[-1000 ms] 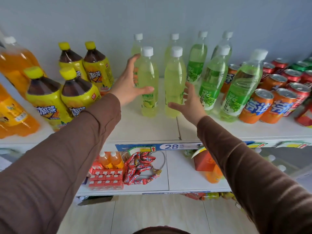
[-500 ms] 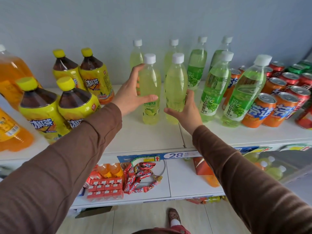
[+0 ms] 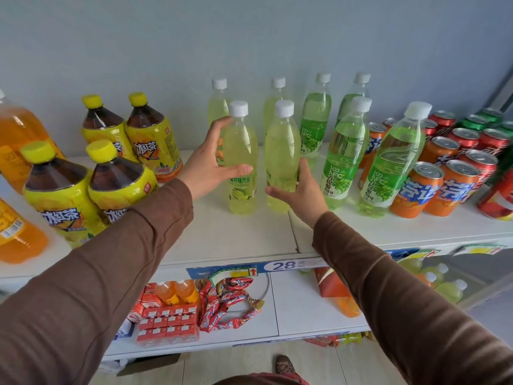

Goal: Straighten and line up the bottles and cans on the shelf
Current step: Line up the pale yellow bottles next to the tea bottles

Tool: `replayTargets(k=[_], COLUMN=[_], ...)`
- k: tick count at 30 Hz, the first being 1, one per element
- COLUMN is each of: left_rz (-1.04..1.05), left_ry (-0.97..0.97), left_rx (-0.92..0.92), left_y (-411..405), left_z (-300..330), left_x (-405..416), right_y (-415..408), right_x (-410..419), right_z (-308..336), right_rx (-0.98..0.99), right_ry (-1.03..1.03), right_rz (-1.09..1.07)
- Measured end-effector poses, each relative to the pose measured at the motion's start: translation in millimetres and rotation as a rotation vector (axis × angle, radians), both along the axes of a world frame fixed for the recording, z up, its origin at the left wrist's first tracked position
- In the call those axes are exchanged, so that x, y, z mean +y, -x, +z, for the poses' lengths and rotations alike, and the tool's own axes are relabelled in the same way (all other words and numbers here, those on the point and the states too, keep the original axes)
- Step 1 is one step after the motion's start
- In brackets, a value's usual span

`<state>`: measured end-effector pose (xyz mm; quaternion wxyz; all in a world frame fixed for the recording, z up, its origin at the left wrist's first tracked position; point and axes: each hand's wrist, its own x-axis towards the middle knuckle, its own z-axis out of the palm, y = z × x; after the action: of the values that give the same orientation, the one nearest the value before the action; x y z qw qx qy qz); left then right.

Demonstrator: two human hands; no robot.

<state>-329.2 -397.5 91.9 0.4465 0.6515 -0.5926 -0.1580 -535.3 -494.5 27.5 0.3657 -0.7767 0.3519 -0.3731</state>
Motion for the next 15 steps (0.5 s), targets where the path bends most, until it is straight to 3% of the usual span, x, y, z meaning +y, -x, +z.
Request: replayTargets(k=[15], left_rz=[0.059], left_ry=[0.029], left_rx=[0.038], left_y=[5.4], left_z=[5.6], left_x=[5.0], right_y=[-11.0], right_x=[9.9], right_z=[-5.0], right_rx=[-0.048], right_ry=[0.037], right_rz=[-0.161])
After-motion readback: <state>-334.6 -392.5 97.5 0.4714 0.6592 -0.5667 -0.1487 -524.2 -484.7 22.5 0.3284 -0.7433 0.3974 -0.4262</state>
